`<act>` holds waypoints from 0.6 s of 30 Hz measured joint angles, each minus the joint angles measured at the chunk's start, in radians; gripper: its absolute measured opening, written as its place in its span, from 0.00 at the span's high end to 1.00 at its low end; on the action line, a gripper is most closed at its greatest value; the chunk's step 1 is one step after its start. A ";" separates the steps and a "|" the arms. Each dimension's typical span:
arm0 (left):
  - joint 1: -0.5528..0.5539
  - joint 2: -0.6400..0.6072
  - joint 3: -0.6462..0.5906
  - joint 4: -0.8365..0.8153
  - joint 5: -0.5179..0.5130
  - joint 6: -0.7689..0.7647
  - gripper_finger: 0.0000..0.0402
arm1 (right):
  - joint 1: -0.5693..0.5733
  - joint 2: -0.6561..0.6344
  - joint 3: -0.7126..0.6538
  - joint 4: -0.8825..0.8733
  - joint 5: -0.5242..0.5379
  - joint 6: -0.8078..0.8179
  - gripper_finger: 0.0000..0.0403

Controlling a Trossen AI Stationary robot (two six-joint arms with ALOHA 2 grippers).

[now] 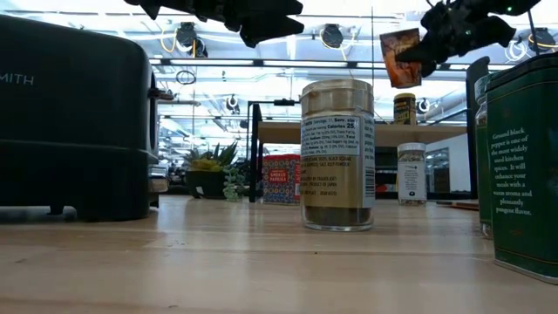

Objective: Shelf spices
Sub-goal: Put the orange seasoning bag on the shelf

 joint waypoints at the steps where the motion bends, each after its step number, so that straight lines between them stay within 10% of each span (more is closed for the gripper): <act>1: 0.000 0.000 0.000 -0.004 0.000 0.000 0.35 | 0.000 -0.002 -0.010 0.003 0.001 -0.011 0.99; 18: 0.000 0.000 0.000 -0.013 0.000 -0.002 0.35 | 0.001 -0.007 -0.067 0.011 0.013 -0.079 0.99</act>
